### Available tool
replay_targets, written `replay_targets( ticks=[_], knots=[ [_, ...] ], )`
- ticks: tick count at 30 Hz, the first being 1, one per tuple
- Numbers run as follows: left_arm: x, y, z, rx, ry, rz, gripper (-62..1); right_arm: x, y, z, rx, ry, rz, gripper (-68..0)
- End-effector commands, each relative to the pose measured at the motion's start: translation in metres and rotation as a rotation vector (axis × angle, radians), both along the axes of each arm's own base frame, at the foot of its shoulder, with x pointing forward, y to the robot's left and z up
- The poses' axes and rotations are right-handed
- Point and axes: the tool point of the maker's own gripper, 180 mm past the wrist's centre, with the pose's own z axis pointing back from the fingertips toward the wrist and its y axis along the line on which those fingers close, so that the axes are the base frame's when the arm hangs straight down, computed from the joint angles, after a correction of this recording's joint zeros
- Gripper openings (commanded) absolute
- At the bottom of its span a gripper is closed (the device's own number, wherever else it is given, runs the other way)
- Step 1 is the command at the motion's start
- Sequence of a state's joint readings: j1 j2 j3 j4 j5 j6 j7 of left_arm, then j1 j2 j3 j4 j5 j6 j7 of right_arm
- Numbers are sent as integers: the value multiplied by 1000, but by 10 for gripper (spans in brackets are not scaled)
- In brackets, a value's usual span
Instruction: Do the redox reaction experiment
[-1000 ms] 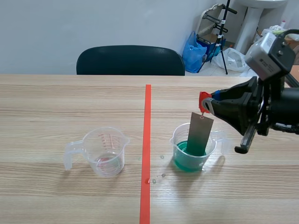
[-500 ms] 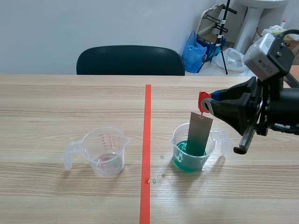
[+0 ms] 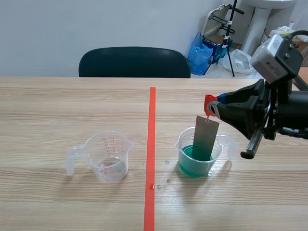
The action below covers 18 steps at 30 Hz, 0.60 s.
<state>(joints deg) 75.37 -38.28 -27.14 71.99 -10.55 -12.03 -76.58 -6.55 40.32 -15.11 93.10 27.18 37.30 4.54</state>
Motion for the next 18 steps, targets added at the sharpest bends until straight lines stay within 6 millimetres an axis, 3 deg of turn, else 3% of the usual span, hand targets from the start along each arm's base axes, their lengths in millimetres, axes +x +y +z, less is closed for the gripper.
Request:
replay_targets(
  ticks=[1, 18],
  knots=[
    [1, -1, 4, -13, -21, 6, 14, 2, -1, 4, -3, -14, 2, -667],
    [1, -1, 4, -13, -21, 6, 14, 2, -1, 4, -3, -14, 2, -667]
  ],
)
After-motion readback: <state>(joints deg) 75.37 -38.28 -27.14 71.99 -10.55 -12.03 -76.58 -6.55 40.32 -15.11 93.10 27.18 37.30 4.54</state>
